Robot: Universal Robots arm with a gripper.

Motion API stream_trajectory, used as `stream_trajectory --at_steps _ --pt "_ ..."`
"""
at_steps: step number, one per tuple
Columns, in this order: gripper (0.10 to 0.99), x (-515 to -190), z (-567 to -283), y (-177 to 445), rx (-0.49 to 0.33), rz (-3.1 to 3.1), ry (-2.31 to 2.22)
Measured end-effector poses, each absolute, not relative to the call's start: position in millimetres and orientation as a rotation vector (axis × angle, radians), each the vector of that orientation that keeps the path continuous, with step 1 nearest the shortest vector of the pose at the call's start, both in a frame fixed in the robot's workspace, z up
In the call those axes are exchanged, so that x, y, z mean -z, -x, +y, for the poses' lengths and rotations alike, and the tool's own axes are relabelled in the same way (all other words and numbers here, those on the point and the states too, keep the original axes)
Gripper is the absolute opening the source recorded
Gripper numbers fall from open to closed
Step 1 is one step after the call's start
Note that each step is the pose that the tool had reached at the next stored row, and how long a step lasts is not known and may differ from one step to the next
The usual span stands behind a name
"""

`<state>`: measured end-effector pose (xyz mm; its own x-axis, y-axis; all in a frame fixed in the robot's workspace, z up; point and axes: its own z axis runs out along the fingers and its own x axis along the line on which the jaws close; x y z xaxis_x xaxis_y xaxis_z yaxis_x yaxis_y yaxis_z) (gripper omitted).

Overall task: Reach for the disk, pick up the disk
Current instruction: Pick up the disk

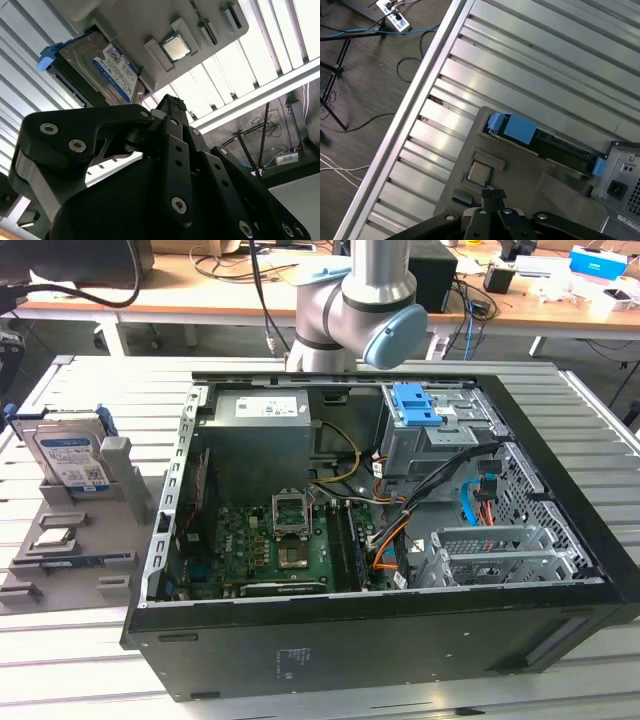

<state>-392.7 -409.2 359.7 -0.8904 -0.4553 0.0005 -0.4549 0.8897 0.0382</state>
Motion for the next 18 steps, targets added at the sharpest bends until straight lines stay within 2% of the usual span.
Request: stream_trajectory --at_steps 18 --pt "0.106 -359.7 -409.3 392.6 0.056 -2.926 -1.104"
